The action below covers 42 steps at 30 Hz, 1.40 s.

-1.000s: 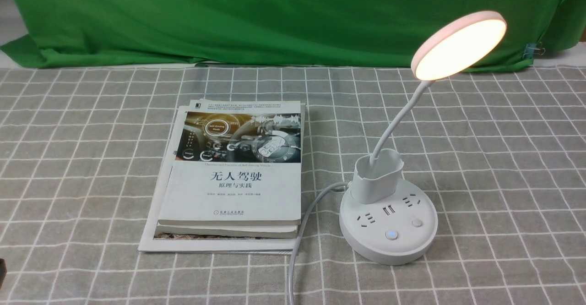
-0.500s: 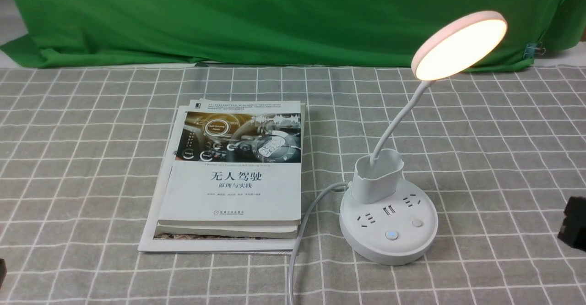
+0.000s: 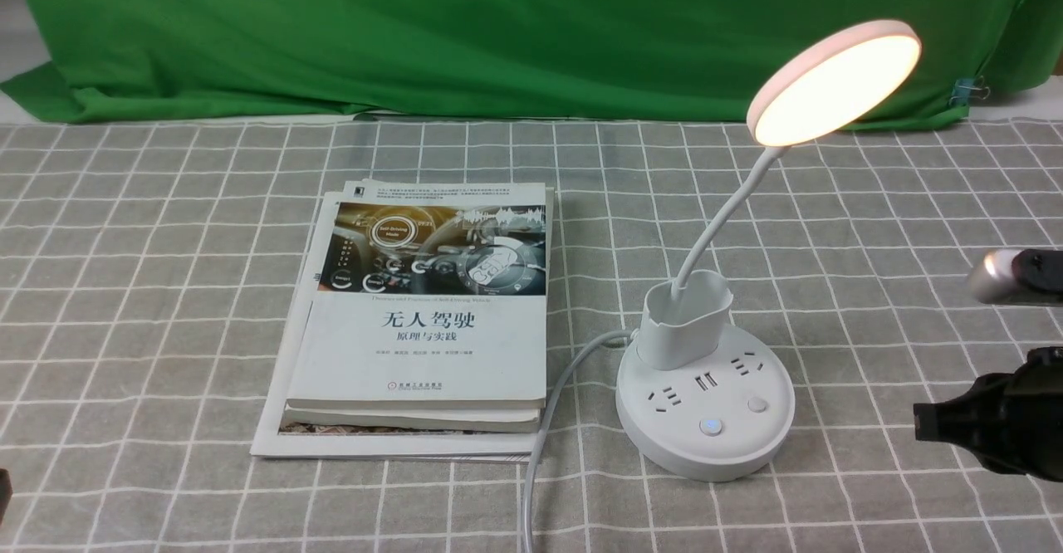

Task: Turn off the desk lamp on the grey coffee tablecloth by hand.
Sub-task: 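Press the power button on the lamp base to turn the lamp off with the right gripper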

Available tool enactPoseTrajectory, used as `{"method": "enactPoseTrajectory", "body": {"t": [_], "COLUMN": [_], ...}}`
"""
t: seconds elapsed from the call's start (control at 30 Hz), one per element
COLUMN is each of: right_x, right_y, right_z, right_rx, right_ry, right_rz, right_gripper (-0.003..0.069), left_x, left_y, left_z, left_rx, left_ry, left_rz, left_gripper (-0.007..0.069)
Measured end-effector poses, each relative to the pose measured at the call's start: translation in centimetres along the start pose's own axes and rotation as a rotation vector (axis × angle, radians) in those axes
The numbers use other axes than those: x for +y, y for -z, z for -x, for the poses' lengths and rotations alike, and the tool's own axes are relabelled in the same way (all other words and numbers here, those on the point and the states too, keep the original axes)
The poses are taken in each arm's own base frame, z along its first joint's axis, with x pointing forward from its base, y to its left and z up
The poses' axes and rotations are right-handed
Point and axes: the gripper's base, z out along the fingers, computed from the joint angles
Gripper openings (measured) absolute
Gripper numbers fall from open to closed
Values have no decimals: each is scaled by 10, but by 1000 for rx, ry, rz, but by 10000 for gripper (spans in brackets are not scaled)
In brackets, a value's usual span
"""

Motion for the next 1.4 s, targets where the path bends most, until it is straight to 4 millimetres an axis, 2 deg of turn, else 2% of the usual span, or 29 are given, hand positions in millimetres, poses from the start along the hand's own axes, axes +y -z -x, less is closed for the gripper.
{"method": "enactPoseTrajectory", "body": {"t": [0.23,0.47,0.63,0.77,0.97,1.4], "right_x": [3,14,20,29,47,48], "right_y": [-1,1,-3,-8,-14,-19], "right_z": [8,20,21,20,28,33], "right_rx": [32,85,109,132,141,145], "right_ry": [10,63,81,105,153,159], "right_rz": [1,24,35,55,90,90], "right_gripper": [57,57,57,59,59,67], "left_x": [0,0,0,0,0,0], "left_y": [0,0,0,0,0,0], "left_z": [0,0,0,0,0,0], "left_rx": [0,0,0,0,0,0], "left_ry": [-1,0,0,0,0,0], "left_rz": [0,0,0,0,0,0], "left_gripper": [19,19,19,19,19,19]}}
